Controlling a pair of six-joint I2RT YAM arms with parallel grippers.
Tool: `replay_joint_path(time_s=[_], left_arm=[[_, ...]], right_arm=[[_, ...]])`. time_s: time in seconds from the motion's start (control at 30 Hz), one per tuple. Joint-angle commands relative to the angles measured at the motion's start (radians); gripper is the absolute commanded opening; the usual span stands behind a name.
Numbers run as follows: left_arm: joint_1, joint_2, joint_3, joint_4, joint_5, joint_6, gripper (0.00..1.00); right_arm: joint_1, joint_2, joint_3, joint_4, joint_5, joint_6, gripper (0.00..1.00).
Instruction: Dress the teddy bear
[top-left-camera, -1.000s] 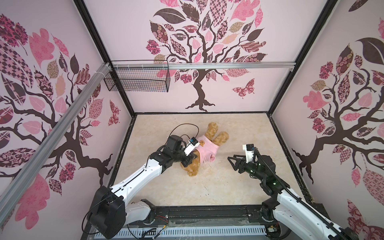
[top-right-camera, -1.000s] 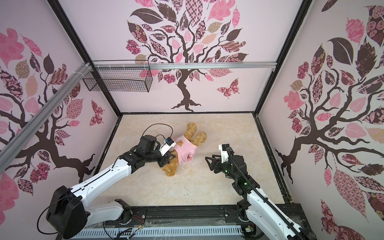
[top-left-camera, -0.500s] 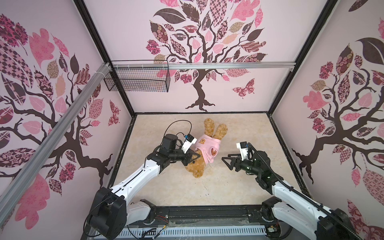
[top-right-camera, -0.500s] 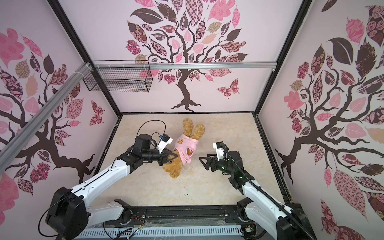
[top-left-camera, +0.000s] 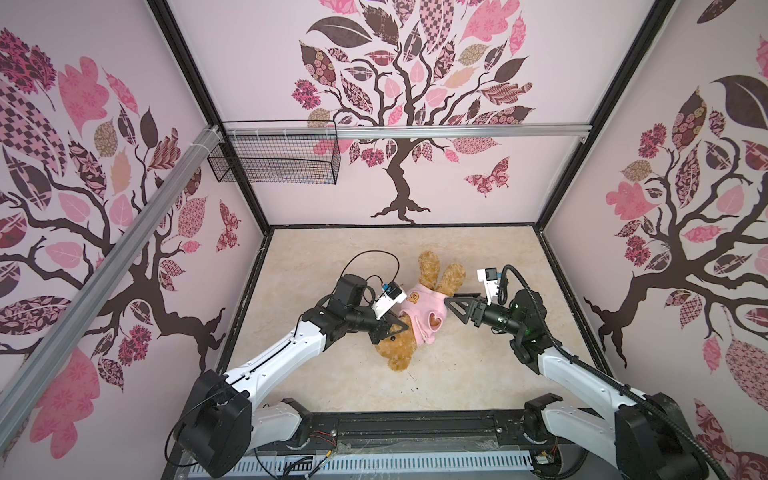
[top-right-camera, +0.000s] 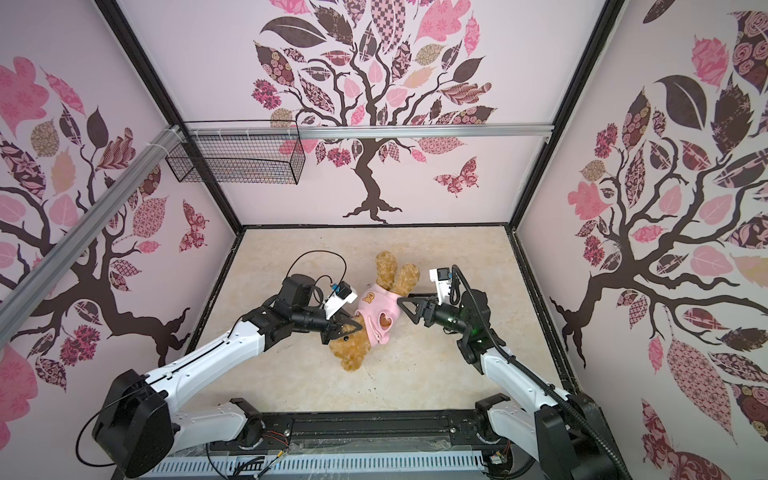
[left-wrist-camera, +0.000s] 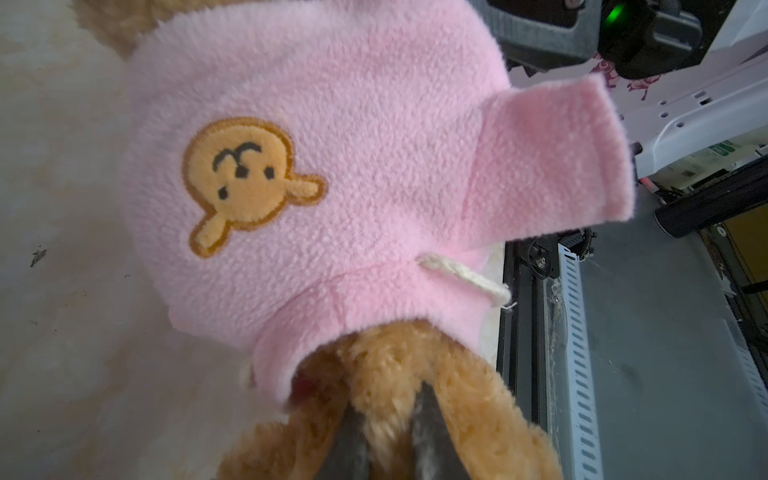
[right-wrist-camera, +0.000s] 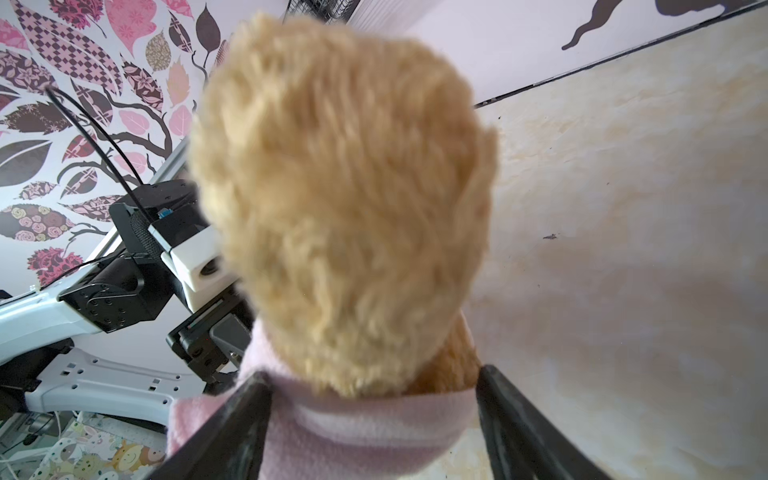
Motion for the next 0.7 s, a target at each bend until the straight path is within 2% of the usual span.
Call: replay_joint_path(time_s=[0.0, 0.13, 0.27, 0.33, 0.4, 0.5, 0.57, 0.67], left_arm=[[-0.011, 0.016, 0.019, -0.012, 0.036, 0.041, 0.1], [-0.02, 0.019, 0.02, -0.015, 0.033, 0.042, 0.11], [-0.025, 0.026, 0.024, -0.014, -0.012, 0.027, 0.18], [-0.025, 0.023, 0.026, -0.013, -0.058, 0.022, 0.29], [-0.027, 0.011, 0.028, -0.013, -0.132, 0.019, 0.44], [-0.036, -0.023, 0.036, -0.028, -0.261, 0.032, 0.6], [-0.057, -0.056, 0.037, -0.029, -0.345, 0.054, 0.8], [-0.138, -0.116, 0.03, -0.019, -0.471, 0.122, 0.84]], right_arm=[[0.025, 0.026, 0.039, 0.058, -0.023, -0.003, 0.76], [0.038, 0.039, 0.031, 0.07, -0.013, 0.005, 0.68], [0.04, 0.033, 0.016, 0.034, 0.043, 0.036, 0.38], [0.04, 0.018, 0.013, -0.035, 0.103, 0.067, 0.3], [0.039, -0.002, -0.009, -0.052, 0.145, 0.133, 0.26], [0.041, -0.047, -0.071, -0.036, 0.221, 0.251, 0.21], [0.043, -0.081, -0.103, -0.033, 0.263, 0.311, 0.2], [0.056, -0.131, -0.125, -0.058, 0.317, 0.366, 0.2]])
